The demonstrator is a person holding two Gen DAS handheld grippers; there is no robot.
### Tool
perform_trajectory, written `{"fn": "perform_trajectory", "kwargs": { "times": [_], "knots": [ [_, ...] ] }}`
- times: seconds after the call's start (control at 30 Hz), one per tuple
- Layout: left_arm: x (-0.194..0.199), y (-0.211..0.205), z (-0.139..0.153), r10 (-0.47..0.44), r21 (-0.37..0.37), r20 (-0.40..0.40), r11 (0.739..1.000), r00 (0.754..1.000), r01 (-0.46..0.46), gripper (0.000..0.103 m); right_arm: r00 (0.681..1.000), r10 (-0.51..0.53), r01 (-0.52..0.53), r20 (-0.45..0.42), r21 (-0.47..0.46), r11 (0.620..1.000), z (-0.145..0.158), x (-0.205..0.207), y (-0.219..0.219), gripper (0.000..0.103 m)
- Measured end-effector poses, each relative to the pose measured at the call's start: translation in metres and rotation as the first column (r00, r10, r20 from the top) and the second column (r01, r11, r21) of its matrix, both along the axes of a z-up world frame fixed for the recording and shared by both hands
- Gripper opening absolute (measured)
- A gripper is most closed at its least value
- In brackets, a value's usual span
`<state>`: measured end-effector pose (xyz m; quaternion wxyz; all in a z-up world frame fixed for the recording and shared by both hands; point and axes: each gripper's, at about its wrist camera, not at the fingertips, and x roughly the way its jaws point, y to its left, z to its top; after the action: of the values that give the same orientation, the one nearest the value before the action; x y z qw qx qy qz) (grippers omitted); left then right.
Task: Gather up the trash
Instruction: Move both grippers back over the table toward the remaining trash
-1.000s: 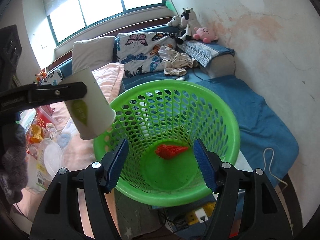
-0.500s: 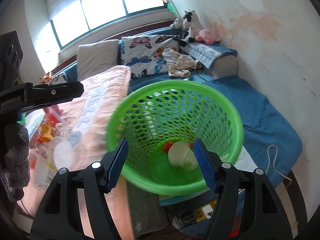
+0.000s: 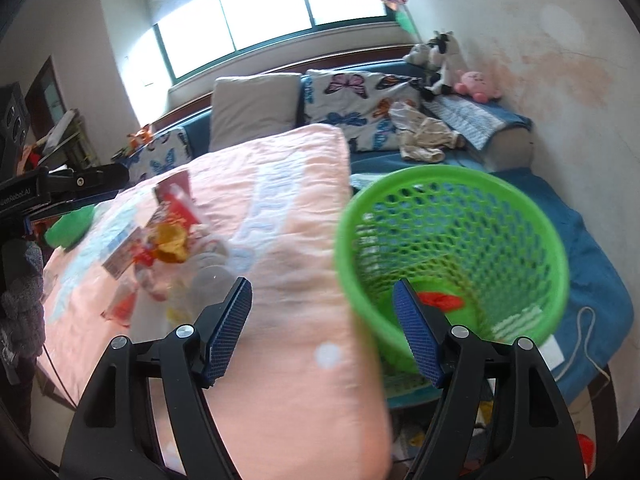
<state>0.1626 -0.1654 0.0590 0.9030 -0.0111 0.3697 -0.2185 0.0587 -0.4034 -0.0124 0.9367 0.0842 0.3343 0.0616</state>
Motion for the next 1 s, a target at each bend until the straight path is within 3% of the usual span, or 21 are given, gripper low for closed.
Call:
{"fn": "perform_trajectory", "kwargs": {
  "times": [0.27, 0.53, 0.63, 0.7, 0.87, 1.0],
  "knots": [
    [-0.013, 0.072, -0.013, 0.130, -0.002, -0.022, 0.991, 0.991, -0.130, 0.068, 0.996, 0.087, -0.087, -0.014, 0.002, 0.996, -0.007, 0.010, 0.049, 0.081],
    [-0.024, 0.110, -0.028, 0.173, -0.019, -0.050, 0.985, 0.984, -0.174, 0.068, 0.990, 0.135, -0.135, -0.040, 0.003, 0.991, -0.016, 0.021, 0.076, 0.083],
    [-0.029, 0.112, -0.033, 0.143, -0.019, -0.063, 0.989, 0.988, -0.144, 0.069, 0.989, 0.142, -0.142, -0.046, 0.004, 0.990, -0.018, 0.022, 0.080, 0.084],
    [-0.031, 0.113, -0.038, 0.116, -0.022, -0.073, 0.993, 0.991, -0.118, 0.077, 0.988, 0.145, -0.144, -0.050, 0.008, 0.989, -0.019, 0.024, 0.081, 0.084],
    [-0.039, 0.109, -0.053, 0.018, -0.042, -0.094, 0.999, 0.995, -0.022, 0.080, 0.986, 0.157, -0.157, -0.050, -0.002, 0.988, -0.016, 0.026, 0.085, 0.084],
    [-0.038, 0.100, -0.065, -0.045, -0.008, -0.098, 0.999, 0.994, 0.045, 0.084, 0.984, 0.169, -0.169, -0.052, -0.003, 0.986, -0.015, 0.029, 0.085, 0.084]
  ]
}}
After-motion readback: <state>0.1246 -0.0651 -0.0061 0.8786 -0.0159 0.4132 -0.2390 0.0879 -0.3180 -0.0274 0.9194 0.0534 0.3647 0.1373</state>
